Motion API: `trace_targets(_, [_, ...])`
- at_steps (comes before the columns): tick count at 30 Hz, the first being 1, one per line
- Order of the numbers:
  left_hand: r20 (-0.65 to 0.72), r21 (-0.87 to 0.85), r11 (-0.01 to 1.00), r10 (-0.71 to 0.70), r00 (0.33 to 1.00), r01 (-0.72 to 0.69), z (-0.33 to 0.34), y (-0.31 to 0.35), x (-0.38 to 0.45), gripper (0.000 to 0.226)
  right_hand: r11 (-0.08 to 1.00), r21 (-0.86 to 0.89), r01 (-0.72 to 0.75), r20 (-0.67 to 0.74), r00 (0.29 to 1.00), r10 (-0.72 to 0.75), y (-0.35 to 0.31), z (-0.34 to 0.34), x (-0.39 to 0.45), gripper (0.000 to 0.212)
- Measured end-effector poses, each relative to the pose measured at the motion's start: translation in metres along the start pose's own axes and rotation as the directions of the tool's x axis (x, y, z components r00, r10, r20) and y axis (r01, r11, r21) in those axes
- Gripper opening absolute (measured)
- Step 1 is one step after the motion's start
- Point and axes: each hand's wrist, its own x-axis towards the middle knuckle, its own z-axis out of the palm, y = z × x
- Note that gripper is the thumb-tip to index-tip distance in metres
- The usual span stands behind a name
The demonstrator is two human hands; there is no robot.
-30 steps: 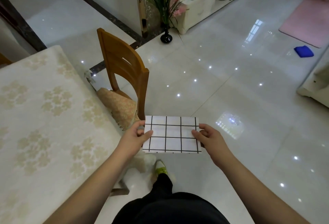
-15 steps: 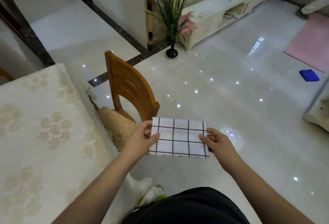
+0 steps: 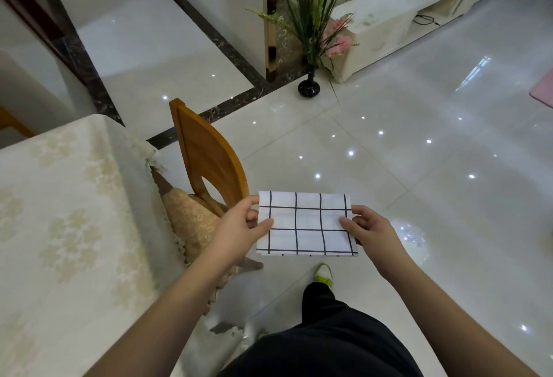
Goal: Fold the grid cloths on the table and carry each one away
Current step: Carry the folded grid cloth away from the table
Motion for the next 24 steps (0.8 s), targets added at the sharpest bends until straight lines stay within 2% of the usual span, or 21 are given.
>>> trace_targets(4, [-0.074,-0.029,0.998,-0.050,0.996,0.048,0.018,0.026,0.041,0.040,0.999,-0.040,0.008,0.078,0.997,-0.005,-0.017,-0.026,0.062,0.021])
trace_targets(10, [-0.084,0.055,0.993,-0.096,0.992,0.101,0.040,0.060,0.099,0.044,0.999,-0.047,0.010,0.175,0.985,-0.002,-0.046,-0.062,0.130,0.013])
trace_targets(13, [-0.092,0.017,0.992,-0.120,0.989,0.122,0.048,0.075,0.120,0.041,0.997,-0.077,0.011,0.235,0.972,0.007,-0.053,-0.074,0.158,0.012])
trace_targets(24, [-0.144,-0.047,0.989,-0.148,0.978,0.143,0.020,0.083,0.187,0.035,0.989,-0.142,0.032,0.350,0.936,0.020,-0.089,-0.053,0.251,0.012])
